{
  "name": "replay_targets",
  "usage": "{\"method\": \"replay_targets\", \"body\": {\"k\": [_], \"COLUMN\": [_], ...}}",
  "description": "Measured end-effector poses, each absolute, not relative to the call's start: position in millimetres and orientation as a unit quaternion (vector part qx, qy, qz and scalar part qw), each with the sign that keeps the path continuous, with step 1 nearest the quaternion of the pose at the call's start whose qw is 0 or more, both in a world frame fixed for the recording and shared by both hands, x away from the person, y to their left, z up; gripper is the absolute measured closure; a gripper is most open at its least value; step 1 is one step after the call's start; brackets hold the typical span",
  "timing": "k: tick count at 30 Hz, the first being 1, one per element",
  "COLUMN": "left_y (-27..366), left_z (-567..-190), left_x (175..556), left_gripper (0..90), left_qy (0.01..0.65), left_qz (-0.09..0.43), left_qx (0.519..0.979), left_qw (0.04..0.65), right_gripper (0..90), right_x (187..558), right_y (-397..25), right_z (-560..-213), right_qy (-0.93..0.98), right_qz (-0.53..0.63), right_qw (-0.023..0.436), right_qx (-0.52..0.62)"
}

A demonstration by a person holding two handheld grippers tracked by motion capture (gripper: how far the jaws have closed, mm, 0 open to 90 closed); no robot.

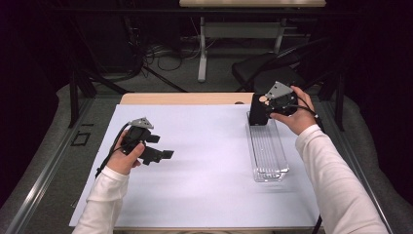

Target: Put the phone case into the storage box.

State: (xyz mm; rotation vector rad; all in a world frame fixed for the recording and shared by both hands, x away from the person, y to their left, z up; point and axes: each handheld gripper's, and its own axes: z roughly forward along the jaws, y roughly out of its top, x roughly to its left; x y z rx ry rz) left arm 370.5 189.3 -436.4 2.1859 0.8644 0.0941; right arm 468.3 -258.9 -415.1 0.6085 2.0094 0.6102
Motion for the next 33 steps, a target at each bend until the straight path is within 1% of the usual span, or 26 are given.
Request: {"method": "replay_targets", "body": {"k": [3,7,16,24,33], "left_y": [189.4,189.5,189.8,190.2,189.5], "left_z": [-435.9,-435.6,-436.2,-436.4,-436.6], "left_x": [370.7,371.0,371.9,372.9,372.7], "left_gripper": [14.1,14.1,14.2,14.2,14.2], "left_qy": [0.339,0.340,0.340,0.339,0.338], "left_qz": [0.036,0.036,0.037,0.034,0.033], "left_qx": [0.858,0.857,0.857,0.857,0.859], "left_qw": [0.384,0.386,0.386,0.386,0.384], "right_gripper": [6.0,0.0,0.0,0.0,0.0], "right_x": [468.3,468.7,472.0,471.6,468.8], "right_y": [-258.9,-259.3,-261.4,-261.1,-261.4], "right_z": [-414.2,-411.2,-407.1,-405.7,-403.3], "right_qy": [0.815,0.814,0.802,0.800,0.804], "right_qz": [0.258,0.270,0.304,0.306,0.307], "right_qw": [0.447,0.431,0.395,0.392,0.377], "right_qx": [0.262,0.280,0.330,0.337,0.343]}}
